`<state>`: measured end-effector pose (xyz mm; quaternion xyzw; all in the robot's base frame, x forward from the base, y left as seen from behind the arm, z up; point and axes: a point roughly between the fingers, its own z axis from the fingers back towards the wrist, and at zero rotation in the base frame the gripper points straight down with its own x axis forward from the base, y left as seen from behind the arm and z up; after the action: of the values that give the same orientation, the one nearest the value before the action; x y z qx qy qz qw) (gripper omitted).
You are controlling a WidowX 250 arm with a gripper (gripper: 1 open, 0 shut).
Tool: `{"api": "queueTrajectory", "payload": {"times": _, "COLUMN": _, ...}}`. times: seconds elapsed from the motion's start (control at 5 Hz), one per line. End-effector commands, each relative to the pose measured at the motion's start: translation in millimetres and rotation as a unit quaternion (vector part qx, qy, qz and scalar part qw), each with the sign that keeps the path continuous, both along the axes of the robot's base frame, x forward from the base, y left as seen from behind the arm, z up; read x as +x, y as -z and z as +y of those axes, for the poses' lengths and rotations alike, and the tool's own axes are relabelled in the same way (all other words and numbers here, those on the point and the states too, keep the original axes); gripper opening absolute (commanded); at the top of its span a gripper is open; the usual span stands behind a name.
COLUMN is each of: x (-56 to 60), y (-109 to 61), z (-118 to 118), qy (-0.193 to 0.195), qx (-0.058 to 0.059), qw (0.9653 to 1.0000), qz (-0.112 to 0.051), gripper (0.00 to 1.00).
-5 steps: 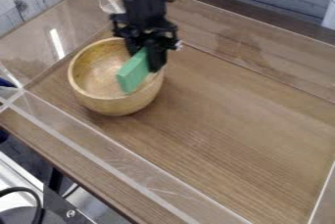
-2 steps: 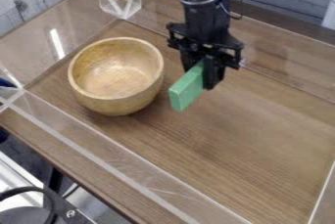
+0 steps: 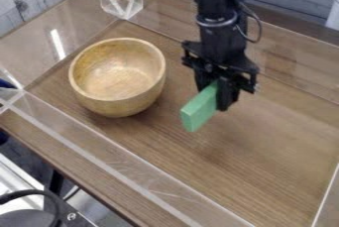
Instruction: Remove the green block from inside the brown bowl and put it on the table
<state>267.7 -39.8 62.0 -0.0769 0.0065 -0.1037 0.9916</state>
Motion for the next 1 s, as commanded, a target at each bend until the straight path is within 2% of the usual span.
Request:
{"api": "queueTrajectory", "payload": {"times": 0.0, "x": 1.5, "y": 2.5, "z": -9, "qy": 0.015, "qx": -0.002, "qw": 0.9998, "qz": -0.009, "gripper": 0.0}}
{"api": "queueTrajectory", "payload": {"times": 0.4, "x": 0.5, "y": 25.1, "z": -14, "qy": 0.025, "qx": -0.001, "qw": 0.9997, "qz": 0.007, "gripper": 0.0}}
{"api": "queueTrajectory", "payload": {"times": 0.8, "x": 3.1, "y": 28.5, "z": -11, "qy": 0.021, "qx": -0.001, "qw": 0.9997, "qz": 0.008, "gripper": 0.0}}
